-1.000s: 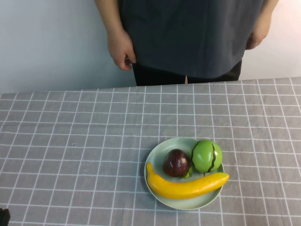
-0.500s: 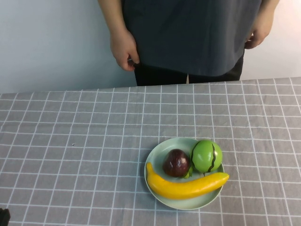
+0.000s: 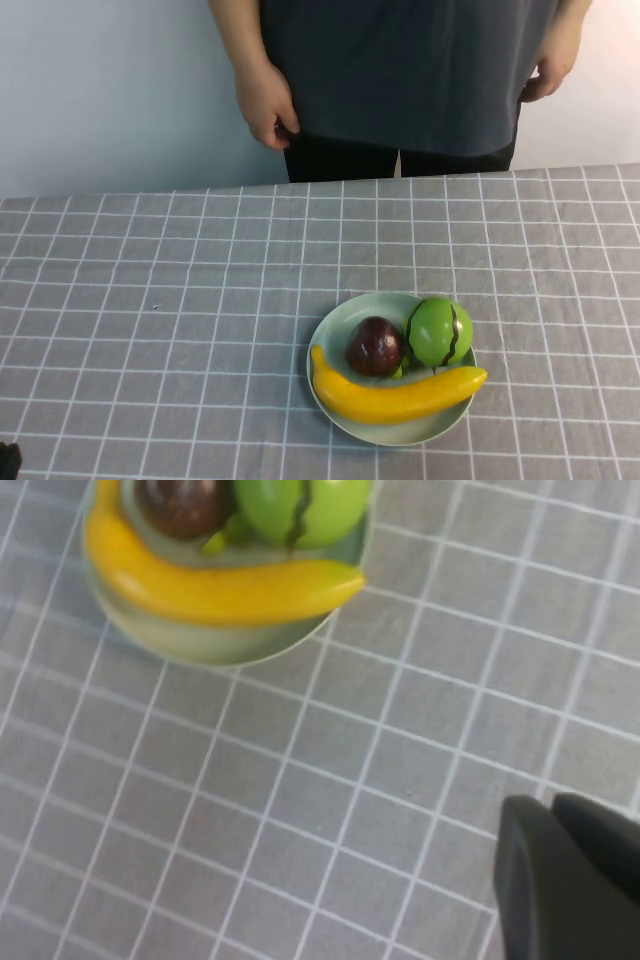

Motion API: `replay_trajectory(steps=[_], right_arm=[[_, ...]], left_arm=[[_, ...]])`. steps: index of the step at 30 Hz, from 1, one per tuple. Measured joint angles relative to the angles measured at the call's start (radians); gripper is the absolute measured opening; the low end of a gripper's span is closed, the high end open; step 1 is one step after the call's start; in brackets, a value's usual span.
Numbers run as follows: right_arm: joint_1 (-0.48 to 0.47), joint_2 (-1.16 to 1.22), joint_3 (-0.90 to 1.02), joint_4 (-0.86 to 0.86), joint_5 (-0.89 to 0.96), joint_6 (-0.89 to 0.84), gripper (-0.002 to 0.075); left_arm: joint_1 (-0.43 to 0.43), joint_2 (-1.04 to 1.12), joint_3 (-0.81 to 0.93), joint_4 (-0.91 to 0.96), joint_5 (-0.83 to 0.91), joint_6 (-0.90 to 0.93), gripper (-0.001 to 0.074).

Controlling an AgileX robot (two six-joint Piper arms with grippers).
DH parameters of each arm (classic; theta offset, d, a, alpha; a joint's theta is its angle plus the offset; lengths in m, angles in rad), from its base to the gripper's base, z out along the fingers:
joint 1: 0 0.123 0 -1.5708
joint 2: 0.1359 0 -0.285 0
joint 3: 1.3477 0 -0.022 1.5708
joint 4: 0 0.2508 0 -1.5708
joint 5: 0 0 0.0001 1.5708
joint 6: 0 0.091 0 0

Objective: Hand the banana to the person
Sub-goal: Pick up the banana

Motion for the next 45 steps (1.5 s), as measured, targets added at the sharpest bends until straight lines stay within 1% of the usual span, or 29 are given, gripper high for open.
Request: replay_trajectory(steps=[3,7,8,10,12,14,16,19,20,21,24,28,38,45], right_arm=[[0.147,0.122,-0.068,-0.038,-0.022,-0.002,-0.0001],[0.372,0.297,-0.170,-0.153,-0.029,-0.068,-0.0001],[0.415,0.331,-0.189,-0.188,-0.029,-0.089,0.0002],[0.509,0.411,-0.232,-0.260,-0.032,-0.134,0.0025],[0.581,0.477,-0.263,-0.322,-0.038,-0.204,0.0076],[0.592,0.529,-0.288,-0.306,-0.049,-0.307,0.0154],[0.592,0.578,-0.297,-0.295,-0.074,-0.404,0.0265],[0.592,0.646,-0.299,-0.322,-0.145,-0.484,0.0428],[0.592,0.660,-0.299,-0.323,-0.167,-0.509,0.0465],[0.592,0.678,-0.299,-0.323,-0.192,-0.549,0.0482],[0.592,0.727,-0.301,-0.319,-0.258,-0.633,0.0482],[0.588,0.790,-0.301,-0.319,-0.300,-0.666,0.0482],[0.587,0.923,-0.393,-0.306,-0.317,-0.666,0.0480],[0.585,0.984,-0.404,-0.313,-0.322,-0.666,0.0480]], left_arm=[[0.000,0.000,0.000,0.000,0.000,0.000,-0.0005],[0.000,0.000,0.000,0.000,0.000,0.000,-0.0005],[0.000,0.000,0.000,0.000,0.000,0.000,-0.0005],[0.000,0.000,0.000,0.000,0.000,0.000,-0.0005],[0.000,0.000,0.000,0.000,0.000,0.000,-0.0005],[0.000,0.000,0.000,0.000,0.000,0.000,-0.0005],[0.000,0.000,0.000,0.000,0.000,0.000,-0.0005],[0.000,0.000,0.000,0.000,0.000,0.000,-0.0005],[0.000,0.000,0.000,0.000,0.000,0.000,-0.0005],[0.000,0.000,0.000,0.000,0.000,0.000,-0.0005],[0.000,0.000,0.000,0.000,0.000,0.000,-0.0005],[0.000,0.000,0.000,0.000,0.000,0.000,-0.0005],[0.000,0.000,0.000,0.000,0.000,0.000,-0.0005],[0.000,0.000,0.000,0.000,0.000,0.000,-0.0005]])
